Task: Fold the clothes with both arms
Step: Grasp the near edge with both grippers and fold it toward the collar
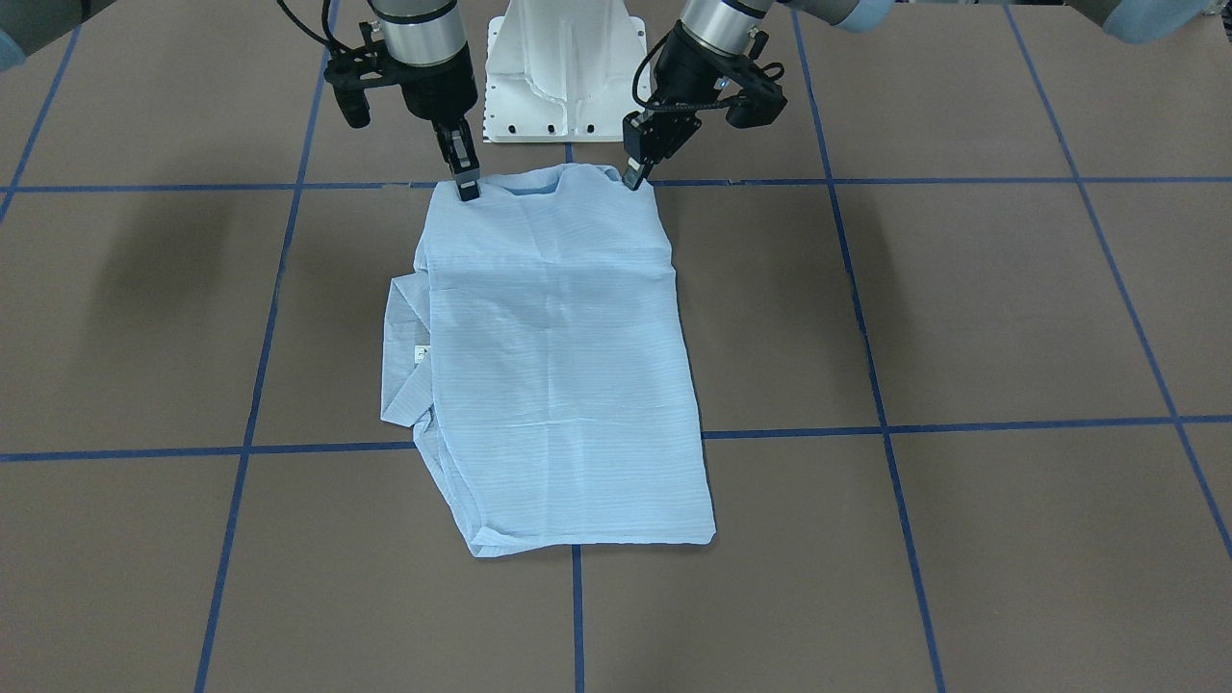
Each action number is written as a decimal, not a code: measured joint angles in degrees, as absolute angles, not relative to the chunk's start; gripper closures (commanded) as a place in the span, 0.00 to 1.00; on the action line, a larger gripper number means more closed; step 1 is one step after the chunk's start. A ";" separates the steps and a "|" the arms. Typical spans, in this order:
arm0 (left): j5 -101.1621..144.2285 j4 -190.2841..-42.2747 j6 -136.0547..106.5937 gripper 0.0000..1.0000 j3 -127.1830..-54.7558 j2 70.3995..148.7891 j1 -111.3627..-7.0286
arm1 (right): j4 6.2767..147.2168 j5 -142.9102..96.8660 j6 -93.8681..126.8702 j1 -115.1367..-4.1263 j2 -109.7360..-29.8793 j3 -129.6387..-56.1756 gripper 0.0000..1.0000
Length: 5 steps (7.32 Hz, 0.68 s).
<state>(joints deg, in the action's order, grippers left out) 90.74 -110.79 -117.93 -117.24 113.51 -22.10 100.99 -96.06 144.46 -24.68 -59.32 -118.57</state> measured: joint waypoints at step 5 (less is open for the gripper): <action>94.31 -117.28 -109.94 1.00 -94.83 124.05 -35.23 | 90.70 -103.48 130.89 -38.26 -45.95 -90.62 1.00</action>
